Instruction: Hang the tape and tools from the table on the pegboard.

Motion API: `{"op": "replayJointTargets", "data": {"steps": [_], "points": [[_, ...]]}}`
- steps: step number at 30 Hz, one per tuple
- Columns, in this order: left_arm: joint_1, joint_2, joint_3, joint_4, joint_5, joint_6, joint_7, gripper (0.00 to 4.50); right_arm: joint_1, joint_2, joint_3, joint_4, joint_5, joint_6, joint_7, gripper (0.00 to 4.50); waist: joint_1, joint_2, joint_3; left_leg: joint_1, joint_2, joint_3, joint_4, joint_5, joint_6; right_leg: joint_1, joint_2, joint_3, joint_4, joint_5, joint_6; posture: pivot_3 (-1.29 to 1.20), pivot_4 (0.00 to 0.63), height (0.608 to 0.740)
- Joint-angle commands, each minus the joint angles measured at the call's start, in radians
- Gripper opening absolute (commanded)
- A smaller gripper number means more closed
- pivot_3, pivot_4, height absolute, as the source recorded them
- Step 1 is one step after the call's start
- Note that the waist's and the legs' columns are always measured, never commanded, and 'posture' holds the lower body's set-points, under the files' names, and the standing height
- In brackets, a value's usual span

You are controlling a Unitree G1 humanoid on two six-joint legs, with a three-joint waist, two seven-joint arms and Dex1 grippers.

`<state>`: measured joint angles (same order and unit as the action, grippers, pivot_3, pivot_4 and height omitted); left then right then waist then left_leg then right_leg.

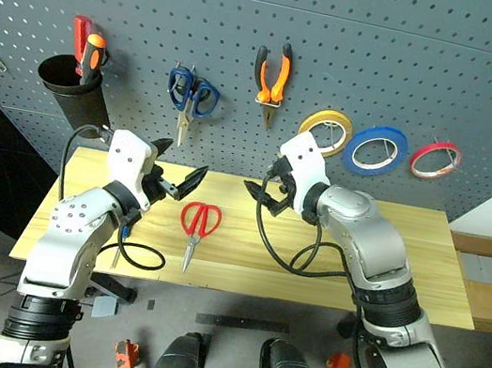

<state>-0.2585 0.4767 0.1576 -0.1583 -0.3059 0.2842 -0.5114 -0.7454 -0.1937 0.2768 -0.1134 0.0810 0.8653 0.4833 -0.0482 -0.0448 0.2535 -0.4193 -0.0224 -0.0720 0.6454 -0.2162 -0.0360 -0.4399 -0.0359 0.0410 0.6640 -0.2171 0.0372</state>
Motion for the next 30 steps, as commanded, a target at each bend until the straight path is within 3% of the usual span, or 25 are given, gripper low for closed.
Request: {"op": "replayJointTargets", "data": {"steps": [1,14,22,30], "points": [[0.002,-0.004,-0.003,-0.025,0.007,-0.006,0.007,4.50,0.003,-0.012,0.011,-0.057,0.009,0.002,0.015,4.46,0.000,0.000,0.000,0.000,0.000,0.000,0.000,0.000,0.000,0.000,0.000,0.000,0.000,0.000,0.000,-0.01,0.182,0.740],[0.034,0.007,-0.016,-0.012,0.046,0.024,0.028,4.50,0.055,-0.089,0.009,-0.161,0.085,0.069,0.106,4.46,0.000,0.000,0.000,0.000,0.000,0.000,0.000,0.000,0.000,0.001,0.000,0.000,0.000,0.000,0.000,-0.02,0.185,0.740],[0.069,0.009,-0.026,0.002,0.105,0.142,0.092,4.50,0.120,-0.162,-0.013,-0.244,0.182,0.166,0.167,4.46,-0.002,0.000,0.000,0.000,0.000,-0.001,0.000,0.000,0.000,0.001,0.000,0.000,0.000,0.000,0.000,-0.04,0.195,0.740],[0.038,-0.008,-0.062,0.058,0.139,0.301,0.150,4.50,0.181,-0.244,0.042,-0.340,0.256,0.197,0.224,4.46,-0.008,0.000,0.000,0.001,0.000,0.000,0.001,0.000,0.000,0.002,0.000,-0.001,-0.001,0.000,0.000,-0.07,0.198,0.740]]}}
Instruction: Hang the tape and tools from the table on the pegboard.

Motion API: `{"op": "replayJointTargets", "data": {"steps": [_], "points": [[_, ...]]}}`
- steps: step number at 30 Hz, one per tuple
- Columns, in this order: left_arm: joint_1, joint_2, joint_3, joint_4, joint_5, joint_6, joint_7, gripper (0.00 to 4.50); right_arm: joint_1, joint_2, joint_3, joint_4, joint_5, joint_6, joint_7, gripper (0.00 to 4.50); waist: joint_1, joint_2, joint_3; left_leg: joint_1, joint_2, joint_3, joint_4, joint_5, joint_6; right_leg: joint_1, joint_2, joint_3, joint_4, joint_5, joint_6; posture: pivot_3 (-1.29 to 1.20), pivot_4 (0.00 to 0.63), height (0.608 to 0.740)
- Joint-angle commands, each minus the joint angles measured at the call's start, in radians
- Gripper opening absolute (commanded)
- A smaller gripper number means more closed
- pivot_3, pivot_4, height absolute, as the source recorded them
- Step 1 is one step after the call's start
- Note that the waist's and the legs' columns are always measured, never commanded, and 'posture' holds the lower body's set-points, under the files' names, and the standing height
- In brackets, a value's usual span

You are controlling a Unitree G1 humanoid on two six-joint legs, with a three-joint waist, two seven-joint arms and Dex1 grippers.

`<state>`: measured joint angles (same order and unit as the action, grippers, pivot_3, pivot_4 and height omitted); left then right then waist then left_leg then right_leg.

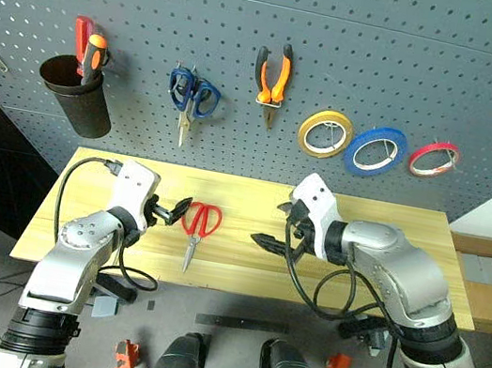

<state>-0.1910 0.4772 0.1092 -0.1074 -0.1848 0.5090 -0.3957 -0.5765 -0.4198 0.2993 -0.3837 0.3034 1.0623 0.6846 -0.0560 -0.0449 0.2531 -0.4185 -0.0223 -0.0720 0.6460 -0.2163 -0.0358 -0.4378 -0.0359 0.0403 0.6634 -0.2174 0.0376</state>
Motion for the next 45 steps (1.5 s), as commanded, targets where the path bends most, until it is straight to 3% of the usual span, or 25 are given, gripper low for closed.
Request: {"op": "replayJointTargets", "data": {"steps": [1,8,12,18,25,28,38,39,45], "points": [[-0.035,-0.018,-0.014,0.015,0.014,0.118,0.047,4.50,0.018,-0.023,0.025,-0.076,0.035,-0.001,0.022,4.46,0.000,0.000,0.000,0.000,0.000,0.000,0.000,0.000,0.000,0.001,0.000,0.000,0.000,0.000,0.000,-0.07,0.199,0.740],[0.008,-0.088,-0.095,0.017,0.043,0.343,0.126,4.50,0.028,-0.035,0.049,-0.083,0.025,-0.015,-0.010,4.46,-0.002,0.000,0.000,0.001,0.000,0.000,0.000,0.000,0.000,0.001,0.000,0.000,0.000,0.000,0.000,-0.09,0.208,0.740],[-0.008,-0.173,-0.094,0.038,0.060,0.454,0.218,4.50,0.031,-0.044,0.059,-0.088,0.026,-0.022,-0.017,4.46,-0.002,0.000,0.000,0.001,0.000,-0.001,0.001,0.000,0.000,0.001,0.000,0.000,0.000,0.000,0.000,-0.09,0.211,0.740],[-0.072,-0.259,-0.094,0.129,0.090,0.488,0.301,4.50,0.031,-0.061,0.060,-0.088,0.028,-0.029,-0.014,4.46,-0.002,0.000,0.000,0.002,0.000,0.000,0.002,0.000,0.000,0.003,0.000,0.000,0.000,0.000,0.000,-0.11,0.221,0.740],[-0.137,-0.331,-0.013,0.240,0.079,0.457,0.366,4.50,0.017,-0.089,0.058,-0.078,0.029,-0.043,-0.002,4.46,-0.004,0.000,0.000,0.003,0.000,0.001,0.002,0.000,0.000,0.004,0.000,0.000,0.000,0.000,0.000,-0.12,0.223,0.740],[-0.135,-0.333,-0.019,0.246,0.082,0.436,0.360,3.89,0.012,-0.091,0.058,-0.077,0.030,-0.043,-0.003,4.50,-0.005,0.001,-0.001,0.003,0.000,0.002,0.001,0.000,0.000,0.004,0.000,0.000,0.000,0.000,0.000,-0.13,0.224,0.740],[-0.082,-0.326,-0.017,0.215,0.052,0.307,0.289,0.43,0.015,-0.101,0.049,-0.090,0.035,-0.034,-0.009,4.50,-0.011,0.001,-0.001,0.003,0.000,0.002,0.002,0.000,0.000,0.006,0.000,0.000,-0.001,0.000,0.001,-0.14,0.228,0.740],[-0.072,-0.326,-0.015,0.203,0.045,0.293,0.276,0.23,0.018,-0.103,0.046,-0.094,0.036,-0.030,-0.010,4.50,-0.012,0.001,-0.001,0.003,0.000,0.002,0.002,0.000,0.000,0.006,0.000,0.000,-0.001,0.000,0.001,-0.14,0.228,0.740],[-0.008,-0.319,-0.019,0.091,0.039,0.212,0.239,0.23,0.023,-0.112,0.027,-0.120,0.046,-0.010,-0.023,4.50,-0.017,0.001,-0.001,0.003,0.000,0.002,0.001,0.000,0.000,0.006,0.000,0.000,-0.003,0.000,0.001,-0.15,0.230,0.740]]}}
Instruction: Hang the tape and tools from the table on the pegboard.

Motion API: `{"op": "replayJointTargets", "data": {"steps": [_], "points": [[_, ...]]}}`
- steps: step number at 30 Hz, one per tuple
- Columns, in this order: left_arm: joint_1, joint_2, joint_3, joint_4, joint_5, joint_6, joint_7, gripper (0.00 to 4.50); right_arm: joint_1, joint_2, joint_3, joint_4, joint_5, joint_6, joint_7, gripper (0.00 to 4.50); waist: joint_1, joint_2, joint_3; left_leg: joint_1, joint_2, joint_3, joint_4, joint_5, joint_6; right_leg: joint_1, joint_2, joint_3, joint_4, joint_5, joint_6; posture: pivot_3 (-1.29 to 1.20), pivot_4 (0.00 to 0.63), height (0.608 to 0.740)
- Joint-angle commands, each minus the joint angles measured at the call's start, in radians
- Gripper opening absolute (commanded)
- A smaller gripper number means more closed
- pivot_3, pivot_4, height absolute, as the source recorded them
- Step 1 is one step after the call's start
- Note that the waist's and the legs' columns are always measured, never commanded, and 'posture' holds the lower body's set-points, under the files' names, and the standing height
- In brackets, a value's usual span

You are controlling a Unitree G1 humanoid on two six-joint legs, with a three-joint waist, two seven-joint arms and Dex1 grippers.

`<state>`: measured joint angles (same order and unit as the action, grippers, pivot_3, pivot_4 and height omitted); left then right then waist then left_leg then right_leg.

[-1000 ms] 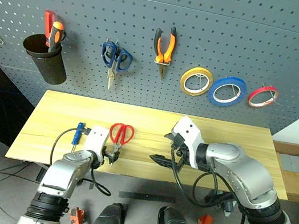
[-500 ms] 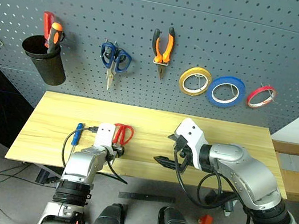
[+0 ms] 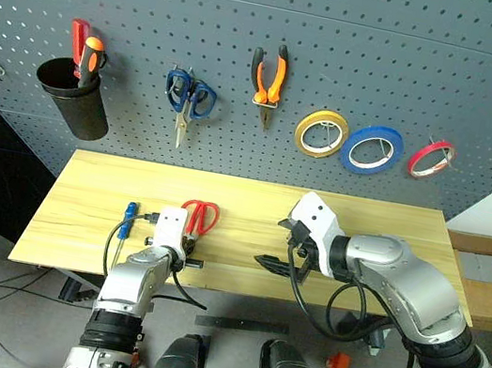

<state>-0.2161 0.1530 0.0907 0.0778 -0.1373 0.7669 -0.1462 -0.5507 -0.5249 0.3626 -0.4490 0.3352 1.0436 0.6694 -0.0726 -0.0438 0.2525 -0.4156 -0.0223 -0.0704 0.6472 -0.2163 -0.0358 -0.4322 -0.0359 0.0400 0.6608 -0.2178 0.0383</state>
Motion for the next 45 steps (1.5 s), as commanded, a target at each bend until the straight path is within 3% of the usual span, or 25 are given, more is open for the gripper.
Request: {"op": "replayJointTargets", "data": {"steps": [1,5,11,17,26,41,45], "points": [[0.031,0.011,-0.003,-0.118,-0.005,-0.063,-0.015,0.23,-0.004,-0.008,-0.040,-0.060,0.015,0.013,-0.011,4.50,-0.001,0.000,0.000,0.000,0.000,0.000,0.000,0.000,0.000,0.000,0.000,0.000,0.000,0.000,0.000,-0.15,0.230,0.740],[0.097,0.065,-0.031,-0.234,0.038,-0.199,-0.043,0.23,-0.016,-0.016,-0.073,-0.088,0.026,0.030,-0.015,4.50,-0.006,0.000,0.000,0.000,0.000,0.000,0.000,0.000,0.000,0.000,0.000,0.000,-0.001,0.000,0.000,-0.14,0.231,0.740],[0.262,0.209,-0.050,-0.398,0.168,-0.595,-0.081,0.23,-0.013,-0.047,-0.155,-0.143,0.061,-0.013,0.010,4.50,-0.009,0.000,0.000,0.000,0.001,-0.001,-0.002,0.000,0.000,0.000,-0.001,0.001,-0.004,0.000,0.000,-0.13,0.228,0.740],[0.343,0.260,0.035,-0.487,0.254,-0.784,-0.021,0.23,0.008,-0.075,-0.174,-0.152,0.080,-0.104,0.057,4.50,-0.009,0.000,0.000,0.000,0.001,-0.001,-0.002,-0.001,0.001,0.001,-0.002,0.000,-0.007,-0.003,0.004,-0.11,0.225,0.740],[0.214,0.265,0.118,-0.512,0.234,-0.748,-0.014,0.23,-0.042,-0.059,-0.156,-0.066,0.082,-0.208,0.099,4.50,-0.004,0.000,0.000,0.000,0.001,-0.001,-0.002,-0.001,0.001,0.006,0.000,-0.004,-0.013,-0.002,0.005,-0.09,0.222,0.740],[-0.007,0.276,0.035,-0.237,0.248,-0.761,-0.070,0.23,-0.119,-0.030,-0.161,-0.003,0.057,-0.224,0.071,4.50,-0.008,0.001,0.000,-0.001,0.001,-0.001,-0.002,-0.002,0.003,0.007,0.000,-0.004,-0.014,0.000,0.001,-0.14,0.224,0.740],[-0.039,0.276,0.013,-0.190,0.257,-0.764,-0.063,0.23,-0.153,0.031,-0.226,-0.013,0.110,-0.230,0.039,4.50,-0.010,0.001,0.000,0.000,0.001,-0.002,-0.002,-0.002,0.003,0.006,0.000,-0.004,-0.013,0.001,0.001,-0.15,0.224,0.740]]}}
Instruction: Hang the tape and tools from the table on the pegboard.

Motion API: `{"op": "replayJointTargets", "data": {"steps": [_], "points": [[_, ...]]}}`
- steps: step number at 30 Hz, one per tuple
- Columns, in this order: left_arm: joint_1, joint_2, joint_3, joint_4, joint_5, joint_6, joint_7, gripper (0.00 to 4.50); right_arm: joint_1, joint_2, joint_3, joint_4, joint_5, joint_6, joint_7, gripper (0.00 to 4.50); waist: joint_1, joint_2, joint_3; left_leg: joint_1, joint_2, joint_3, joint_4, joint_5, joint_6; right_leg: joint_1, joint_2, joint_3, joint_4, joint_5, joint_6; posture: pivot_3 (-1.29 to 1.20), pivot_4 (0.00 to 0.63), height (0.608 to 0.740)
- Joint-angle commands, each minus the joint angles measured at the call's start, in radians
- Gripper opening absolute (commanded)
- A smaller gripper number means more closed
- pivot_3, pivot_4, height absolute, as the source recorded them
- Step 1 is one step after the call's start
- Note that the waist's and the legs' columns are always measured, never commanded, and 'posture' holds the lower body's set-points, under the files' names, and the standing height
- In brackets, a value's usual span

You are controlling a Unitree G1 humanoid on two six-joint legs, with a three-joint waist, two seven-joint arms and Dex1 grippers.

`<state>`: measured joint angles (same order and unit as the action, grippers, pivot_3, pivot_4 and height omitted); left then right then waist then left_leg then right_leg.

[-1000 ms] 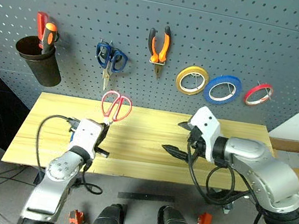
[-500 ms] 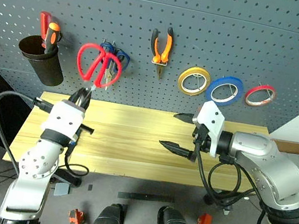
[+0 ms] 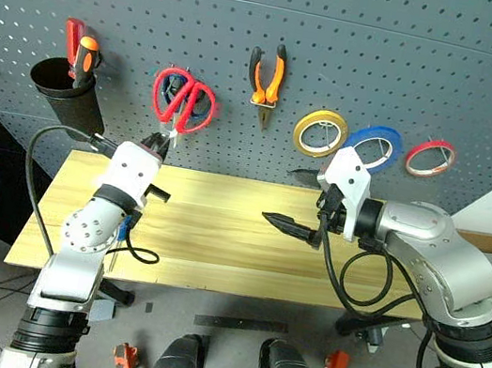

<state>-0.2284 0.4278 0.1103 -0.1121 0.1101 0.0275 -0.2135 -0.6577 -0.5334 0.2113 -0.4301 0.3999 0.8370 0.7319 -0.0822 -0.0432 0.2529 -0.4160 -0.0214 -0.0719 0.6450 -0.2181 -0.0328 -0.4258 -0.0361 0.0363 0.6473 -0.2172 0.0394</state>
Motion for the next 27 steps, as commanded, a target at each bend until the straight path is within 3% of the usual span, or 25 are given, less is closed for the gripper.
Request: {"op": "replayJointTargets", "data": {"steps": [1,12,17,24,27], "points": [[-0.029,0.000,-0.006,0.008,0.007,-0.021,0.006,0.23,-0.058,0.060,-0.097,-0.036,0.067,-0.014,-0.035,4.50,-0.002,0.000,0.000,0.000,0.000,0.000,0.000,0.000,0.000,0.000,0.000,0.000,0.000,0.000,0.000,-0.15,0.223,0.740],[-0.046,-0.020,0.004,0.052,-0.024,-0.003,0.016,0.23,-0.098,0.108,-0.127,-0.043,0.112,-0.003,-0.087,4.50,-0.001,0.000,0.000,0.000,-0.001,-0.003,0.000,0.000,0.000,0.000,-0.001,0.000,0.000,0.001,0.001,-0.15,0.220,0.740],[-0.027,-0.028,-0.003,0.031,-0.024,0.011,0.005,1.83,-0.089,0.102,-0.115,-0.048,0.108,-0.001,-0.087,4.50,-0.002,0.000,0.000,0.000,-0.001,-0.003,0.000,0.000,0.000,0.000,-0.001,0.000,0.000,0.001,0.001,-0.15,0.223,0.740],[0.118,-0.035,-0.007,-0.005,-0.056,0.127,-0.041,4.15,-0.033,0.111,-0.073,-0.073,0.096,0.067,-0.143,4.50,-0.005,0.001,0.000,0.000,0.000,-0.003,-0.001,-0.001,0.001,-0.001,-0.001,0.002,0.000,0.001,0.001,-0.14,0.228,0.740],[0.173,-0.049,0.037,0.011,-0.107,0.239,-0.048,4.15,-0.008,0.149,-0.041,-0.082,0.088,0.118,-0.207,4.50,-0.005,0.001,0.001,0.000,0.000,-0.003,0.000,-0.001,0.001,-0.001,-0.001,0.002,0.001,0.001,0.001,-0.13,0.232,0.740]]}}
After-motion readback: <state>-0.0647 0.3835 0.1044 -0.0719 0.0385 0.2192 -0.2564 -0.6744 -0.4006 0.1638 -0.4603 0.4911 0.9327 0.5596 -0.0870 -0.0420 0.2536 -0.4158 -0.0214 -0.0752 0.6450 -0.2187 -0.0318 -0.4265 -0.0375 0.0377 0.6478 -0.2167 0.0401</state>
